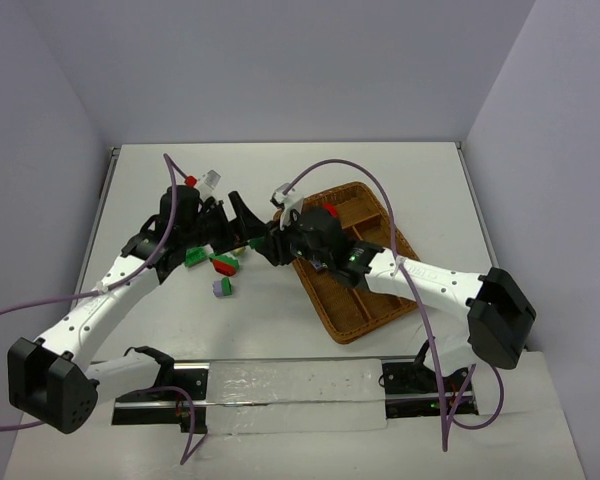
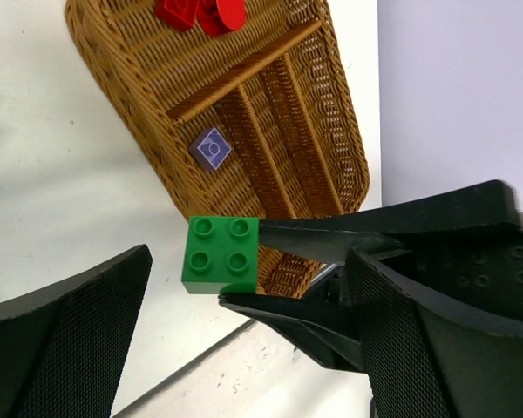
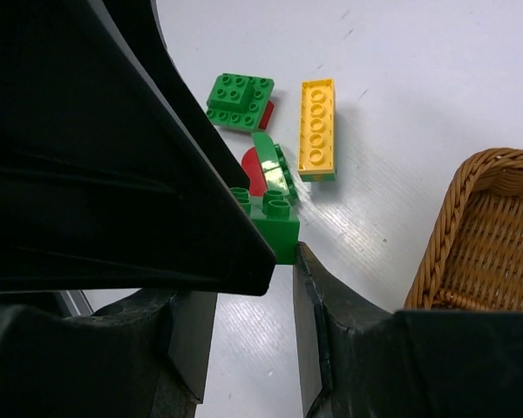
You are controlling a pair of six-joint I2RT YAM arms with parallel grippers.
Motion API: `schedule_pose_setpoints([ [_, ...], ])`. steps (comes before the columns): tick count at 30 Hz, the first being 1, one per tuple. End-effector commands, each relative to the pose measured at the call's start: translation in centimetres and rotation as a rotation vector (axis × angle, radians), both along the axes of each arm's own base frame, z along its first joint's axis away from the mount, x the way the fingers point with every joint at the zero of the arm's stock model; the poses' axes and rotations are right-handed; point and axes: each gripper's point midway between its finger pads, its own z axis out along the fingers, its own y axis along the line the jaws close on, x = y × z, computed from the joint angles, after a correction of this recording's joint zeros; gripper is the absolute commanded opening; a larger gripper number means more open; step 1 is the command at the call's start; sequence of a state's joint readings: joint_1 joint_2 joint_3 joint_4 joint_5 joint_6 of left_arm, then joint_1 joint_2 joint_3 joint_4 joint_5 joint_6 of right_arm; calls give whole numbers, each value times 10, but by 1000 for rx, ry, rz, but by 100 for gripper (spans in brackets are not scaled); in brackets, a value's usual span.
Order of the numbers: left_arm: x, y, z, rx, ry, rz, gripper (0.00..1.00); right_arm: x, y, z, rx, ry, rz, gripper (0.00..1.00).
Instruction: Sort the legos into containers by color
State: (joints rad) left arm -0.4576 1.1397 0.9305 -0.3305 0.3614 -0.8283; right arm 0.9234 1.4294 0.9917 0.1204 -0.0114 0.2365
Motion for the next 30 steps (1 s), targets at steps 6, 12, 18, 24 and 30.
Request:
schedule_pose_setpoints([
  [6,18,33,19,139,-39,165,99,20,-43,-4,-28,-9,-199,0],
  [12,26,66,13,196,-43,263,99,47,-130,-20,-12,55,-450,0],
  [18,27,73,6,191,-22,288,99,55,-196,-40,-38,103,-631,0],
  [24,27,75,-6,195,13,299,99,58,-233,-61,-24,177,-742,0],
  [30,26,73,-9,182,21,294,99,58,-234,-75,-35,221,-727,0],
])
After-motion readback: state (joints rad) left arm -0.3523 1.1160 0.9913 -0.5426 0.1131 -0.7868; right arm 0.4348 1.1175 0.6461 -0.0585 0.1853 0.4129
